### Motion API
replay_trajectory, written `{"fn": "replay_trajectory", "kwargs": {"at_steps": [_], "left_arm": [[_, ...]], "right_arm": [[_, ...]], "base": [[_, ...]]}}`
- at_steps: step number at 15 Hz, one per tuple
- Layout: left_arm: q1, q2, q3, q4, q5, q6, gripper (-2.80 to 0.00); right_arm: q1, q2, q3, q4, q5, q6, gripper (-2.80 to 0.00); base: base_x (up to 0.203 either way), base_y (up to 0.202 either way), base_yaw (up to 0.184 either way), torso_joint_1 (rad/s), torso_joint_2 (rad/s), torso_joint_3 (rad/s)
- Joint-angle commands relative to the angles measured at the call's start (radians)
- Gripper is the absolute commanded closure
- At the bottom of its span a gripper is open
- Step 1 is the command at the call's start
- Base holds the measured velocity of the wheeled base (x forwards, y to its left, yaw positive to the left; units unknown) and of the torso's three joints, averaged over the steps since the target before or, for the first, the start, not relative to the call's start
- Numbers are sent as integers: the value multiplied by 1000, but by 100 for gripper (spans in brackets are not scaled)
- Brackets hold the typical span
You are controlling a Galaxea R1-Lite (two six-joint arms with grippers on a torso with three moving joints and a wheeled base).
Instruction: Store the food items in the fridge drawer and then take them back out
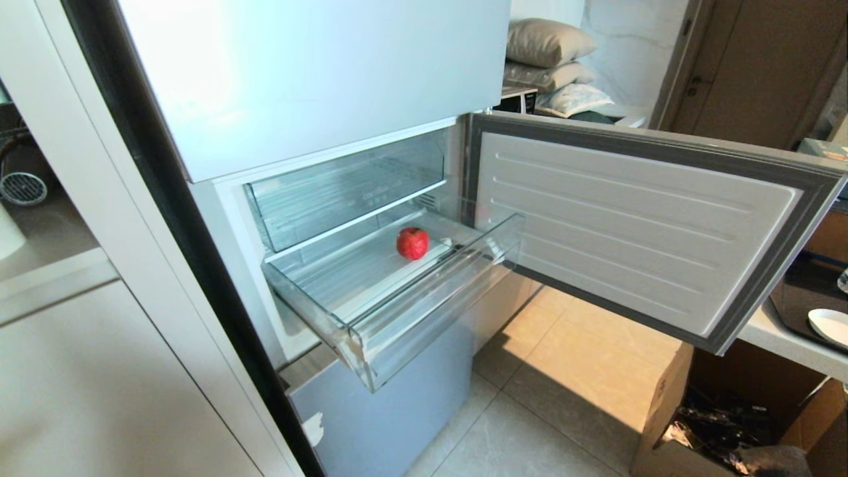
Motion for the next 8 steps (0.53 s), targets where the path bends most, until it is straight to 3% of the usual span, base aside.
{"fn": "replay_trajectory", "kwargs": {"at_steps": [1, 6, 8], "left_arm": [[1, 0, 0, 0, 1, 0, 0], [1, 0, 0, 0, -1, 0, 0], [1, 0, 0, 0, -1, 0, 0]], "right_arm": [[1, 2, 2, 2, 0, 1, 0], [1, 1, 2, 1, -4, 16, 0], [1, 2, 2, -2, -14, 68, 0]], "base": [[0, -9, 68, 2, 6, 2], [1, -8, 164, 3, 2, 4], [-1, -9, 178, 6, 3, 3]]}}
